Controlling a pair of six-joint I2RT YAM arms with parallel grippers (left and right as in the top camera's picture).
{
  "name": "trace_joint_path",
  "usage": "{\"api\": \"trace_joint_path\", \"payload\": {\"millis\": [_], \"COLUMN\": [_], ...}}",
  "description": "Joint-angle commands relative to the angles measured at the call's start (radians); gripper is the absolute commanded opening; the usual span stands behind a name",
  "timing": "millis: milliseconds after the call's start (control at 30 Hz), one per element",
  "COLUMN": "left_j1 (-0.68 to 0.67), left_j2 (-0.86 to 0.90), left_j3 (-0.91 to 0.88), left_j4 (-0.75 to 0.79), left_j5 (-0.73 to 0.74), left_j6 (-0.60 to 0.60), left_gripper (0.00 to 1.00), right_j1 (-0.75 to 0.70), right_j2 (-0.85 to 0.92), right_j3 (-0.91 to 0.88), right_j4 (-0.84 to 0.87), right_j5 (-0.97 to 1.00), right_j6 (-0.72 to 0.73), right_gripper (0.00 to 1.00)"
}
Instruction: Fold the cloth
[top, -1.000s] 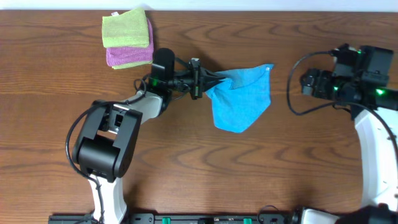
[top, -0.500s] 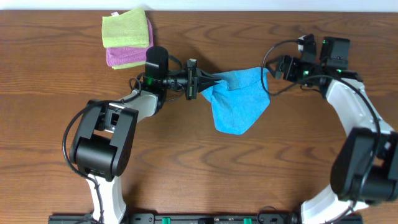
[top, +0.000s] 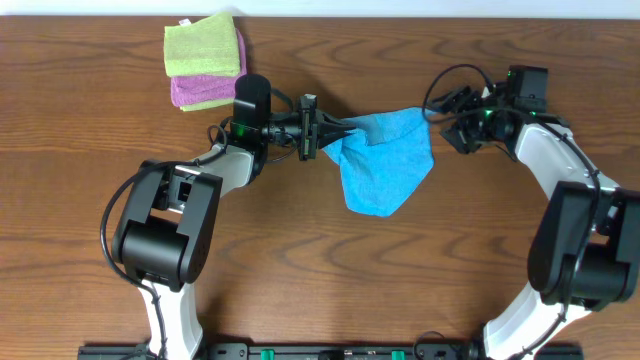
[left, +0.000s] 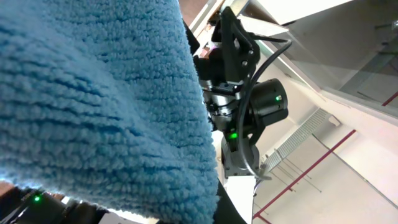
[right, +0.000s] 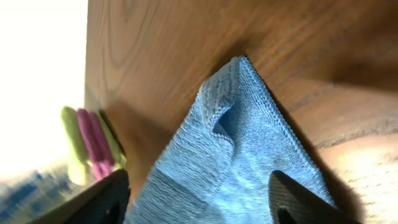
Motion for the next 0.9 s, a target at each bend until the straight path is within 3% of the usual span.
{"api": "trace_joint_path", "payload": {"millis": [0, 367, 433, 467, 667, 867], "left_j1": [0.005, 0.005, 0.005, 0.005, 0.005, 0.005], "left_j2": [0.003, 0.003, 0.003, 0.003, 0.003, 0.003], "left_j3": [0.008, 0.008, 0.008, 0.008, 0.008, 0.008], "left_j4": [0.006, 0.006, 0.007, 0.007, 0.007, 0.078], "left_j5": [0.01, 0.012, 0.012, 0.012, 0.011, 0.027], "left_j6": [0.035, 0.042, 0.042, 0.042, 0.042, 0.039], "left_gripper": [0.06, 0.06, 0.06, 0.06, 0.06, 0.06], "right_j1": [0.012, 0.047, 0.047, 0.047, 0.047, 0.05], "right_j2": [0.016, 0.132, 0.146, 0.152, 0.156, 0.148], "right_j3": [0.005, 0.005, 0.005, 0.005, 0.005, 0.015], "right_j4": [0.019, 0.156, 0.177, 0.193, 0.268, 0.396], "right_j5": [0.014, 0.026, 0.027, 0.033, 0.037, -0.127], "right_j6": [0.166, 0.325, 0.338, 0.338, 0.338, 0.217], "right_gripper": [0.67, 0.58, 0.5, 0.4, 0.01, 0.02]}}
